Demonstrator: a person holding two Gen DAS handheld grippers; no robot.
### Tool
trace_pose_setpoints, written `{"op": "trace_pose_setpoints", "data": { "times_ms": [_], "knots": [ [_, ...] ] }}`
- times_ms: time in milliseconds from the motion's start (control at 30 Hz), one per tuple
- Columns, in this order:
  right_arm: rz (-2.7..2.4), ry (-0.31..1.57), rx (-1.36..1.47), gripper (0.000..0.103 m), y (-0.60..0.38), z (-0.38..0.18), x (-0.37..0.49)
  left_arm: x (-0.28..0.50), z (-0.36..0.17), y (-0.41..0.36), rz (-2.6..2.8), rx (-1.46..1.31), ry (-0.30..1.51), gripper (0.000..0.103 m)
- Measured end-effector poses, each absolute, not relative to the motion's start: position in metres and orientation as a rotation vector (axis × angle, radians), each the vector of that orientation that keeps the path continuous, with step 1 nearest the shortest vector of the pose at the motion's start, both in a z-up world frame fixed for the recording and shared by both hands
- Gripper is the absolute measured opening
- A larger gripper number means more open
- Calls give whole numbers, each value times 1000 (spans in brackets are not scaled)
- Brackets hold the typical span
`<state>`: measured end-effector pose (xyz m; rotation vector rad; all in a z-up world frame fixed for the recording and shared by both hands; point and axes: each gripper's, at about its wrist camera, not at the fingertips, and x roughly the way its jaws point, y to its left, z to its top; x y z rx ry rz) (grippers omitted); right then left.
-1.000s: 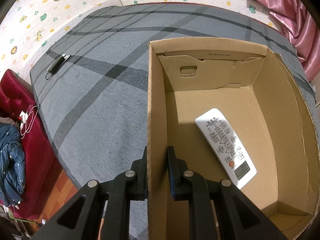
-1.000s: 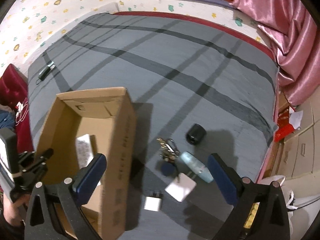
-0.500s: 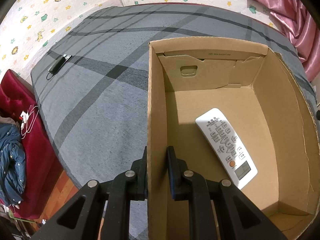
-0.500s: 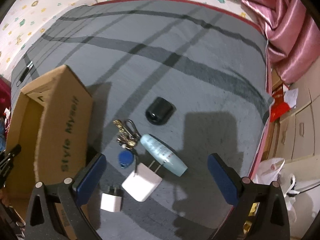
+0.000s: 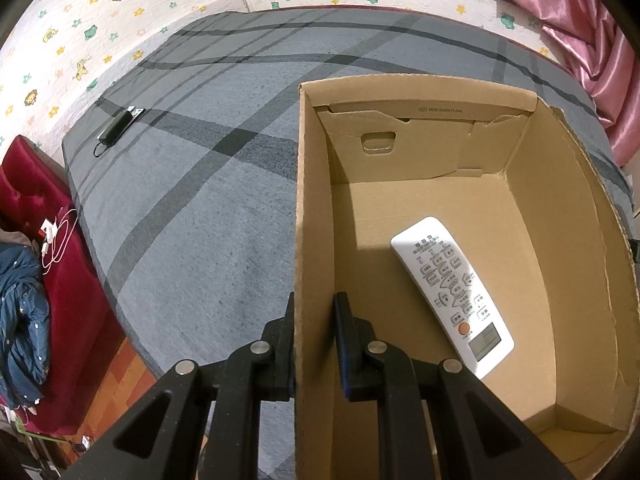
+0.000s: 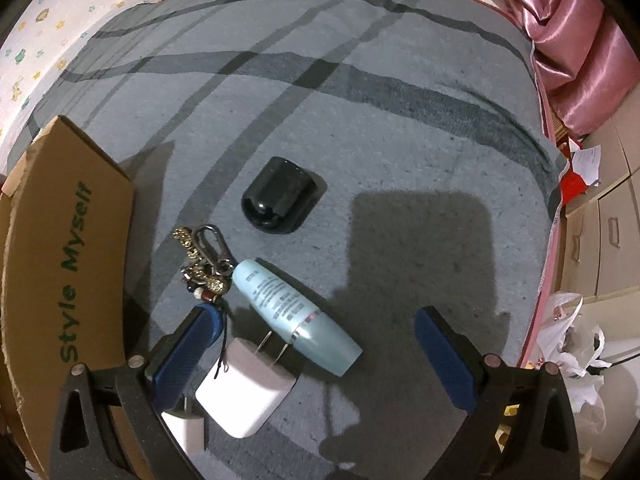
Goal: Organize rigid objects
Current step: 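Grasp the light-blue lotion bottle with the right gripper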
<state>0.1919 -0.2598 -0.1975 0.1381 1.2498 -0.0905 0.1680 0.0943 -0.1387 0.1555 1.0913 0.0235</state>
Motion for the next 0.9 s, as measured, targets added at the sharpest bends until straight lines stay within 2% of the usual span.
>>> {"op": "trace_pose_setpoints", "data": {
  "times_ms": [167,300,367,433,500,533,900],
  "knots": [
    [-89,1263,137,101,-258,-202,198,168,-138,92,27,163,1091,16],
    [-78,1293,166,89,-258,-209,200,168,-138,93,28,158,1093,16],
    [-84,1302,159,76,-257,-212,202,168,-139,93,31,158,1092,16],
    [-77,1309,160,48,-256,-214,203,167,-138,92,32,163,1089,16],
    [-68,1307,166,32,-255,-212,203,168,-139,93,32,161,1092,16],
    [-75,1303,167,28,-256,-210,203,168,-139,94,31,158,1092,16],
    [-87,1264,160,27,-256,-188,191,164,-138,93,33,167,1082,16]
  ]
}}
